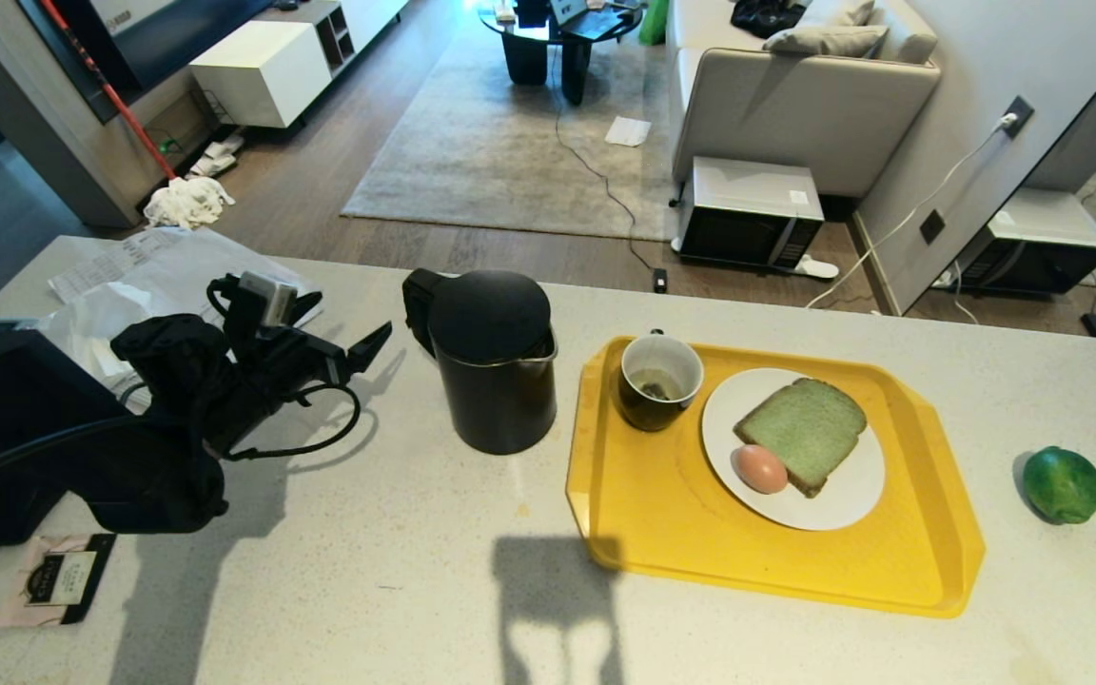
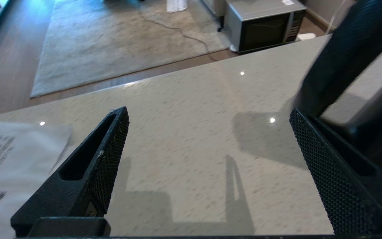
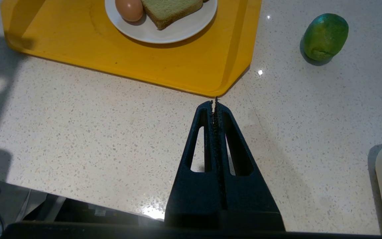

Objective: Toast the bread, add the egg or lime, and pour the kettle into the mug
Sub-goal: Pick up the kettle

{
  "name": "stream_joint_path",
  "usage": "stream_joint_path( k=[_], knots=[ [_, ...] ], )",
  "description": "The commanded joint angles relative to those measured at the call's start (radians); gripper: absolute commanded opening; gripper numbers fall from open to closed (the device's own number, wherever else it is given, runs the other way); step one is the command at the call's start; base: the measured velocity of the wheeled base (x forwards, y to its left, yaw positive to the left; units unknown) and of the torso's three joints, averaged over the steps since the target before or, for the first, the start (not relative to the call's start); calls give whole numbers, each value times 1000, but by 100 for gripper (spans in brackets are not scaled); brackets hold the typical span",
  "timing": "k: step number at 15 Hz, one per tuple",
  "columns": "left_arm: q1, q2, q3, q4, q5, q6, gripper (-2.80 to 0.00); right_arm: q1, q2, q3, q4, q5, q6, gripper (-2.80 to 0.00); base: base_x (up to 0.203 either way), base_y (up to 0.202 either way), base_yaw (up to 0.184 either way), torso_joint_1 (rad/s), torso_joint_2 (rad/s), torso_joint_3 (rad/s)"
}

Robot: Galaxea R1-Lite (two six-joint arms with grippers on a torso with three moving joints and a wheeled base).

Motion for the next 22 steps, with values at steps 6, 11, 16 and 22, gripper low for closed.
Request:
stream_joint_path(
  k=[6,11,16,22],
  knots=[
    [-95,-27,8,-11,20,21,0,0,1,0,1,1,0,-280,0,0,0,0,0,0],
    [-127,-29,9,-7,37,25,0,0,1,0,1,1,0,-280,0,0,0,0,0,0],
    [-119,-17,-27,45,38,25,0,0,1,0,1,1,0,-280,0,0,0,0,0,0],
    [-112,42,-245,183,35,24,0,0,1,0,3,1,0,-280,0,0,0,0,0,0]
  ],
)
